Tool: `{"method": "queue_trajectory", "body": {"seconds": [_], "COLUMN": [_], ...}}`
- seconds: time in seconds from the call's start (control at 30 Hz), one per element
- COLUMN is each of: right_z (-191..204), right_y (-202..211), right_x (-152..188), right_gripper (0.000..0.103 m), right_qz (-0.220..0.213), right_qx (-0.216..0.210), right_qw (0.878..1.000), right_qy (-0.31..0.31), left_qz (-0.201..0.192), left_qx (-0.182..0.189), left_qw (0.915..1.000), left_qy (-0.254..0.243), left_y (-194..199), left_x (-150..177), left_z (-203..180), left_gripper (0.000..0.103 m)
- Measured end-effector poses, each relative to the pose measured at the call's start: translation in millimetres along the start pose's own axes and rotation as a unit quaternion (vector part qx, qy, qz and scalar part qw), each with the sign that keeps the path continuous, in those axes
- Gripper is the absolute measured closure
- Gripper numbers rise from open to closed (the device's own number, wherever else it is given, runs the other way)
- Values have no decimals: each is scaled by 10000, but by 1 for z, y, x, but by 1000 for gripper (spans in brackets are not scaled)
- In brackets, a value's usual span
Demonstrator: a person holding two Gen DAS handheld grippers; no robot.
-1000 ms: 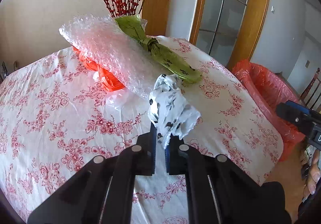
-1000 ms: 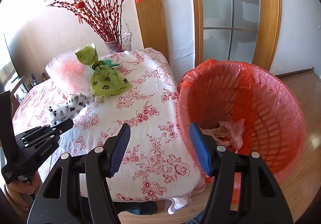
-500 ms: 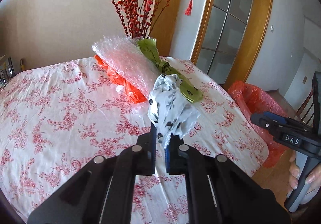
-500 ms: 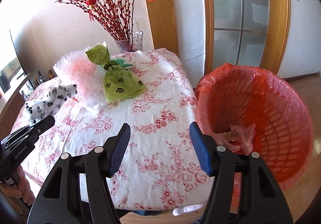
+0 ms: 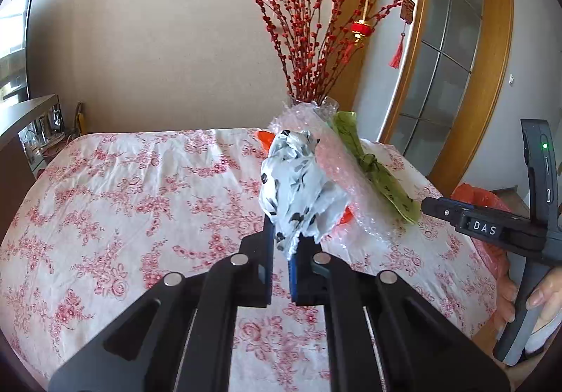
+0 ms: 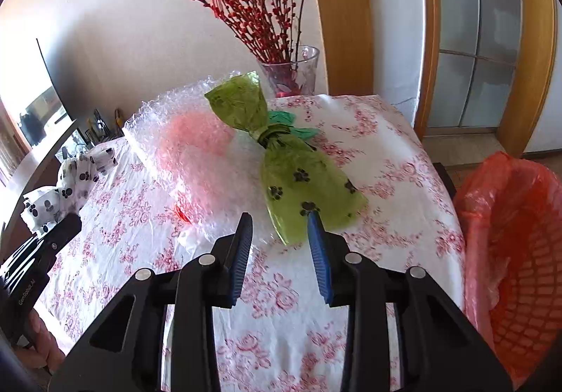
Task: Collect trash
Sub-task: 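Grasp the green paw-print bag by its knot with the right tool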
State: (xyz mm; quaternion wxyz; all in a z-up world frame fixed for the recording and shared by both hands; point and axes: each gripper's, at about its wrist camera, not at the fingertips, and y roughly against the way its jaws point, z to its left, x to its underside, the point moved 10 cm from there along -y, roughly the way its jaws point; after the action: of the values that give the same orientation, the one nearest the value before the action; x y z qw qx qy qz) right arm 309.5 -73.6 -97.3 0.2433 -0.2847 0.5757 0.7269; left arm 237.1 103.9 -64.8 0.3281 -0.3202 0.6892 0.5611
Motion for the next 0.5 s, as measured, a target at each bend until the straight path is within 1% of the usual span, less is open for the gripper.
{"method": "queue_trajectory", "body": {"seconds": [0.13,0.33,0.37,0.4,0.43,0.47,0.5], "right_z": [10,9,6,4,0,-4,-9], "right_y": [-22,-48,-52,-54,-56,-56,-55], "right_x": [-7,-9,-7,-5,-2,2,5], "right_gripper": [71,71,74,85,89,97,99], "right_qz": [151,343,387,434,500,531,533], "right_qx": [23,313,384,445,509,523,521], "right_qw": [9999,9989,9985,9980,9974,9972,9972], "right_qy": [10,72,74,72,40,-9,-94], "left_qz": [-38,-28,-20,-13,-10,-7,-7], "left_qx": [-127,-204,-207,-209,-214,-215,-213], "left_qw": [9999,9997,9996,9996,9996,9996,9996], "left_qy": [87,162,172,180,182,181,179], "left_y": [0,1,0,0,0,0,0], "left_x": [-2,-1,0,0,1,1,1], "left_z": [18,33,34,34,35,36,35], "left_gripper": [95,95,95,95,95,95,95]}}
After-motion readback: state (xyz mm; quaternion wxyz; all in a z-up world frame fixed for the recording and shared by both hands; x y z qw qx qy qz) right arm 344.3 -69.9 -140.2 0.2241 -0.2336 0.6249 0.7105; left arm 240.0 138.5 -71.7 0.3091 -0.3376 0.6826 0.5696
